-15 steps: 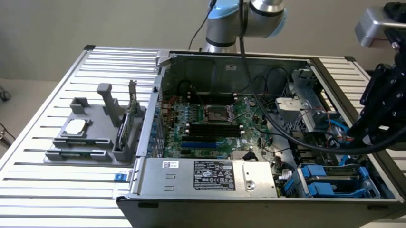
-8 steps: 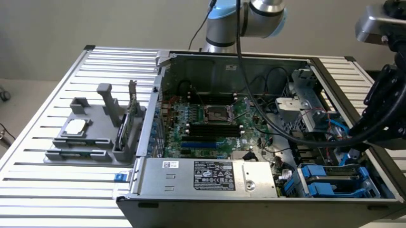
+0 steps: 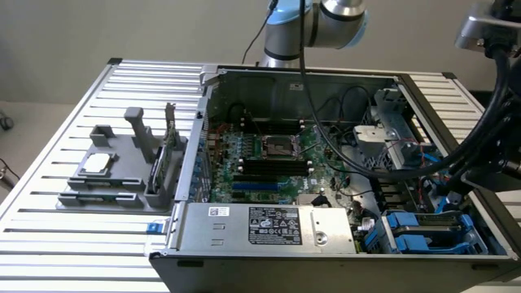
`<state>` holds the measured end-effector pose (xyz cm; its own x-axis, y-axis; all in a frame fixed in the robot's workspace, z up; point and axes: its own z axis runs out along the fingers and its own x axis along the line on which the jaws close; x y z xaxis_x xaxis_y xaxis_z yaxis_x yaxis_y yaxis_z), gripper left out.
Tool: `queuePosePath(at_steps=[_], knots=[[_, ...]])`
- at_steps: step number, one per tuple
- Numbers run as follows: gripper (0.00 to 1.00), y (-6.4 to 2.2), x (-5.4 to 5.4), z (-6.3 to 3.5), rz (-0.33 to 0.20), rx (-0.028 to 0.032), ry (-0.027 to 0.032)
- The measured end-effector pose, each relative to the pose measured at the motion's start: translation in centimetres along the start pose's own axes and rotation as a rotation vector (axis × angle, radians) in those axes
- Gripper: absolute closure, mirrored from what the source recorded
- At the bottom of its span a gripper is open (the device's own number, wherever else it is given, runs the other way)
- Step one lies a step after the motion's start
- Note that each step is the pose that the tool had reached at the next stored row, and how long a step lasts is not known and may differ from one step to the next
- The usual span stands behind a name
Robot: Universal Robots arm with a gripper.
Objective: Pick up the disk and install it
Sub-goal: 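Insert the first disk wire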
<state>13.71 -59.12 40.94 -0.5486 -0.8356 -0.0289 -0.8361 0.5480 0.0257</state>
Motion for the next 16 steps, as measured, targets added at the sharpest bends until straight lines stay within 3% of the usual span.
queuePosePath(at_steps=[9, 16], knots=[[0.69, 0.0, 0.0, -0.03, 0.138, 0.004, -0.0036], [0.69, 0.0, 0.0, -0.07, 0.214, 0.0075, -0.0065]])
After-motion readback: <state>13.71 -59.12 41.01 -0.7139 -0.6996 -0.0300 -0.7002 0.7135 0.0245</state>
